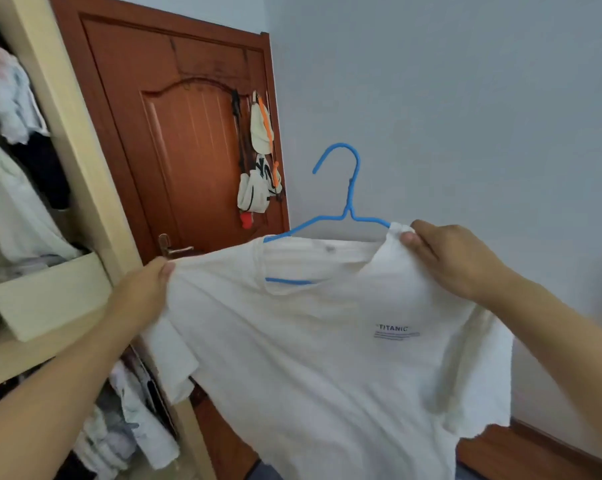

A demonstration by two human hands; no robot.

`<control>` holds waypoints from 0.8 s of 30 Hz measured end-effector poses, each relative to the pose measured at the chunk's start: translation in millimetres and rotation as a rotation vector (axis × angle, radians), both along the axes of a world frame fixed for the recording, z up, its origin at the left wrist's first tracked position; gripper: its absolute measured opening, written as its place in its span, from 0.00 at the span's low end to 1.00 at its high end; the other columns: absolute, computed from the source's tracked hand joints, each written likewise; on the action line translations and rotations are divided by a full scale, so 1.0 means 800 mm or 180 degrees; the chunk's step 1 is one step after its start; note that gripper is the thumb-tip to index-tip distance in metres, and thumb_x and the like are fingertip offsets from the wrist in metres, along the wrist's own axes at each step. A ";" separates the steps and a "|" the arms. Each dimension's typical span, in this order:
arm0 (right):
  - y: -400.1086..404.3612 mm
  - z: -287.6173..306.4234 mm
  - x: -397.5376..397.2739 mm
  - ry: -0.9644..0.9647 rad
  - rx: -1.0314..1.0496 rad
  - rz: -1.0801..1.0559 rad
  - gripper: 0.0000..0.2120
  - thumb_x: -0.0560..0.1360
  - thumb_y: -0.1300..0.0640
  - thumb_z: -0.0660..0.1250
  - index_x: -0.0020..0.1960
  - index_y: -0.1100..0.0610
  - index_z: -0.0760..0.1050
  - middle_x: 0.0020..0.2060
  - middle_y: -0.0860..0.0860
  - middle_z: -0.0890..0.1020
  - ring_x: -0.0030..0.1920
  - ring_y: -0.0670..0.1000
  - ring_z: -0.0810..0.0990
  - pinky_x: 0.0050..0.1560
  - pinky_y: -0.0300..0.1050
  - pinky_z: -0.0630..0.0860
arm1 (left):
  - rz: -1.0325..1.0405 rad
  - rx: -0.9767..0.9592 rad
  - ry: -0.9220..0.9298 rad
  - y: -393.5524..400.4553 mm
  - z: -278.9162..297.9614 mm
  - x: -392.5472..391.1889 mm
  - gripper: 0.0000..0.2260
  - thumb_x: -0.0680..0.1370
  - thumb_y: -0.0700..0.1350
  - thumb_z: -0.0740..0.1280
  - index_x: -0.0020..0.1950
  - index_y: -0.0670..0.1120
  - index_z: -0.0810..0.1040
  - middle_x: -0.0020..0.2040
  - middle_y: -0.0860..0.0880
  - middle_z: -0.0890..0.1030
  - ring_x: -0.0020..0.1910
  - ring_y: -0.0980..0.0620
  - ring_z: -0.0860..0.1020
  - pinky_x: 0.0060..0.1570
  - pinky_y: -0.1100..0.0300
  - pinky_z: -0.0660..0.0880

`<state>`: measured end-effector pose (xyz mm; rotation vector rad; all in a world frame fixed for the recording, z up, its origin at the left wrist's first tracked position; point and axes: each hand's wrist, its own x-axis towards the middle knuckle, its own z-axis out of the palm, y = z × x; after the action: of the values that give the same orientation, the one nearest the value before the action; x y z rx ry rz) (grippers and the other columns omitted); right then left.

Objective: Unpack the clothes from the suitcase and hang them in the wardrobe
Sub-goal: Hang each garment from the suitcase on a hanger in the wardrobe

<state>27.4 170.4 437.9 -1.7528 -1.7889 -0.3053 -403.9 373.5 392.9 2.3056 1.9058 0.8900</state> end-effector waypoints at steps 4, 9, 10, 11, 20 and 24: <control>0.032 0.001 -0.043 0.0265 -0.0028 0.0240 0.18 0.82 0.42 0.51 0.37 0.49 0.60 0.29 0.49 0.72 0.33 0.52 0.72 0.33 0.45 0.64 | -0.0494 0.0809 -0.0177 -0.001 0.047 -0.004 0.20 0.84 0.56 0.56 0.70 0.51 0.76 0.65 0.49 0.77 0.64 0.46 0.73 0.65 0.48 0.70; 0.079 0.027 -0.116 0.0273 0.0034 0.0580 0.18 0.83 0.43 0.51 0.38 0.50 0.62 0.29 0.50 0.73 0.33 0.54 0.73 0.36 0.50 0.67 | -0.1426 0.0946 0.0792 -0.029 0.080 0.040 0.11 0.84 0.56 0.55 0.53 0.52 0.71 0.41 0.52 0.78 0.43 0.43 0.80 0.44 0.46 0.77; 0.083 0.030 -0.116 0.0208 0.0098 0.0480 0.19 0.83 0.41 0.50 0.38 0.50 0.65 0.30 0.48 0.74 0.34 0.54 0.74 0.36 0.49 0.67 | -0.1326 0.0985 0.0793 -0.014 0.083 0.022 0.11 0.84 0.57 0.54 0.48 0.51 0.67 0.37 0.51 0.76 0.39 0.40 0.78 0.40 0.45 0.76; 0.086 0.031 -0.116 0.0016 0.0176 0.0305 0.21 0.83 0.38 0.48 0.41 0.48 0.69 0.32 0.48 0.77 0.36 0.54 0.76 0.38 0.48 0.69 | -0.1218 0.0967 0.0777 0.004 0.086 0.000 0.12 0.84 0.57 0.54 0.46 0.51 0.65 0.35 0.51 0.75 0.37 0.41 0.77 0.38 0.44 0.76; 0.160 0.077 -0.291 -0.0091 -0.0444 0.0599 0.13 0.77 0.38 0.64 0.60 0.39 0.77 0.41 0.41 0.82 0.44 0.41 0.78 0.48 0.44 0.75 | -0.1364 0.1797 0.0259 0.137 0.145 -0.191 0.15 0.84 0.55 0.54 0.44 0.48 0.72 0.38 0.52 0.73 0.38 0.44 0.75 0.39 0.49 0.72; 0.202 0.125 -0.423 0.1114 -0.0811 0.1560 0.10 0.79 0.48 0.66 0.58 0.42 0.82 0.53 0.45 0.85 0.54 0.48 0.84 0.55 0.48 0.78 | -0.1303 0.1886 -0.0212 0.206 0.194 -0.287 0.13 0.84 0.52 0.56 0.41 0.50 0.66 0.35 0.53 0.70 0.36 0.46 0.71 0.37 0.51 0.65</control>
<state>-311.2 331.7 537.9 -1.3526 -1.9721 0.4208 -633.8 538.0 548.3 2.7639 1.1655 1.5948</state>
